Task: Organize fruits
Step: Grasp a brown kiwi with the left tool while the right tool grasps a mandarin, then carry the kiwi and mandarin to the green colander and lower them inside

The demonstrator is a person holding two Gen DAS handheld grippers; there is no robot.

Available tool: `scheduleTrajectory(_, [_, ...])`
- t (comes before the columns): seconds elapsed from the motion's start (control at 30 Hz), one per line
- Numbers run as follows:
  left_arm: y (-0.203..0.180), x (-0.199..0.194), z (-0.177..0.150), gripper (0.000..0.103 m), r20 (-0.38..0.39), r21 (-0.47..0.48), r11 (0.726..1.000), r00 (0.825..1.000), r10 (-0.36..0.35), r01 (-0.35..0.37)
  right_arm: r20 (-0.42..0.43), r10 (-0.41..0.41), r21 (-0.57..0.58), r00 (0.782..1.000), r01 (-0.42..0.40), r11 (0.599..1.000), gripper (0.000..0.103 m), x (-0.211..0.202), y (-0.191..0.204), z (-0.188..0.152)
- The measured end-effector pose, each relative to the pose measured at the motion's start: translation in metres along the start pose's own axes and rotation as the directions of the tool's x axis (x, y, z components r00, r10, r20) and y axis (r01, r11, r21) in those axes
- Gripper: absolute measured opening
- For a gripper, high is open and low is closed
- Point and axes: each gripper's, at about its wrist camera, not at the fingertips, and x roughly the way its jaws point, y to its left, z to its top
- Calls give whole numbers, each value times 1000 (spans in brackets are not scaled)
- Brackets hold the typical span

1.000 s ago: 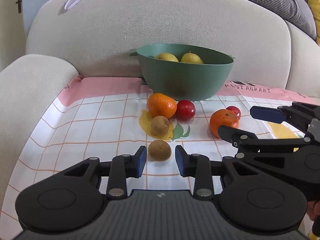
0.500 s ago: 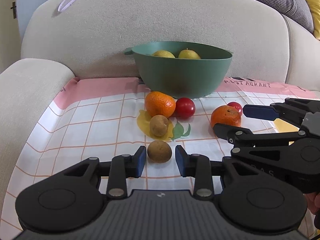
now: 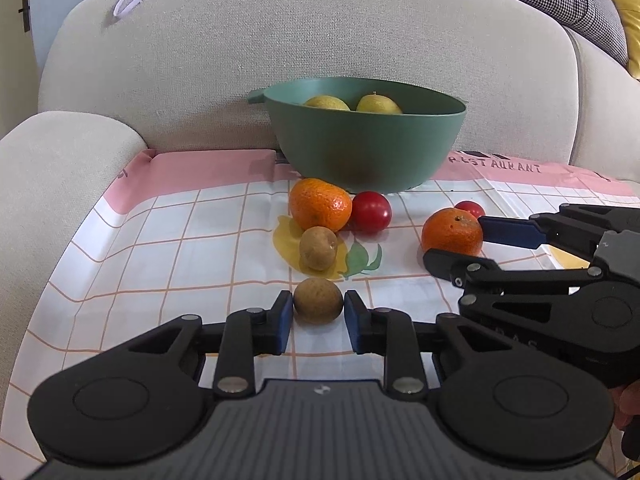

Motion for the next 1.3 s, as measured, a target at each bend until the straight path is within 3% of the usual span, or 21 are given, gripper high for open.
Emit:
scheduleTrajectory(0.07, [0, 0, 0, 31, 0, 1, 1000, 1000, 1, -1, -2, -3, 4, 1000, 3, 1000, 40, 0, -1, 0])
scheduleTrajectory(0.53, [-2, -5, 2, 31, 5, 3, 1000, 1000, -7, 7, 2, 10, -4, 1000, -10, 1000, 39, -8, 0, 2])
scheduleTrajectory(1.0, [-6, -35, 11, 30, 36, -6, 1000, 999, -11, 11, 55, -4, -21, 998, 5, 1000, 38, -51, -3, 11])
scheduleTrajectory(1.3, [-12, -56, 29, 30, 82, -59, 998, 996, -18, 23, 104, -13, -21, 994, 15, 1000, 38, -82, -10, 25])
